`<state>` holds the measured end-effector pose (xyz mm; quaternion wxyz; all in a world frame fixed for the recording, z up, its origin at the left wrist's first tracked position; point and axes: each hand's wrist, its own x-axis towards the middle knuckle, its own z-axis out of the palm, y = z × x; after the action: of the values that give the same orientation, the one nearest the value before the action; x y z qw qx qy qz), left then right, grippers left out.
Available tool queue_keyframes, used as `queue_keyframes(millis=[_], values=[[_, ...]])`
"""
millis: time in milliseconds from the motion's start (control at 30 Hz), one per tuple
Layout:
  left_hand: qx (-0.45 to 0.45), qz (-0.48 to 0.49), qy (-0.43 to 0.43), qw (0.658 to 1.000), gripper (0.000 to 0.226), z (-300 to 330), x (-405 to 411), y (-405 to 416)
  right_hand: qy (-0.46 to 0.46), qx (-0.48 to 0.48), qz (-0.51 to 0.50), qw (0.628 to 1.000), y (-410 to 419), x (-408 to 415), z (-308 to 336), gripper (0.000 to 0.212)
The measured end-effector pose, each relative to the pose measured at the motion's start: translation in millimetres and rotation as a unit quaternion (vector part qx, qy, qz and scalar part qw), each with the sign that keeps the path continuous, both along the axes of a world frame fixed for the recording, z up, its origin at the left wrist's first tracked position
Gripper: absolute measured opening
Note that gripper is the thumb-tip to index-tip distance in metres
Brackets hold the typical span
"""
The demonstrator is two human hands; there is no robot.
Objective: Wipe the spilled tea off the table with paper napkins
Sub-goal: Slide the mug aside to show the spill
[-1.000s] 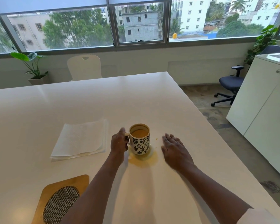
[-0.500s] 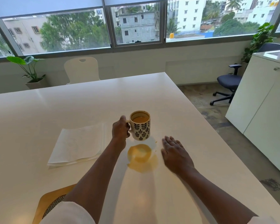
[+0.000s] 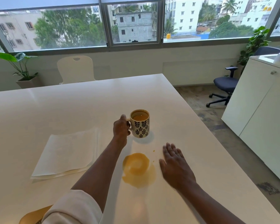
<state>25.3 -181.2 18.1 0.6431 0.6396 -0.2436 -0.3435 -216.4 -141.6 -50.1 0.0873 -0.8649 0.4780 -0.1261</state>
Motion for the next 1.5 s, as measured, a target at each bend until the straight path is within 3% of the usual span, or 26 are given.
queue_keyframes(millis=[567,1500], values=[[0.011,-0.005,-0.012,1.000,0.042,-16.2,16.1,-42.2,-0.007,-0.005,-0.010,1.000,-0.3,-0.6,-1.6,0.066],[0.016,0.006,-0.020,1.000,0.046,-23.2,15.3,-38.9,-0.005,-0.007,-0.007,1.000,2.2,-1.3,3.1,0.065]])
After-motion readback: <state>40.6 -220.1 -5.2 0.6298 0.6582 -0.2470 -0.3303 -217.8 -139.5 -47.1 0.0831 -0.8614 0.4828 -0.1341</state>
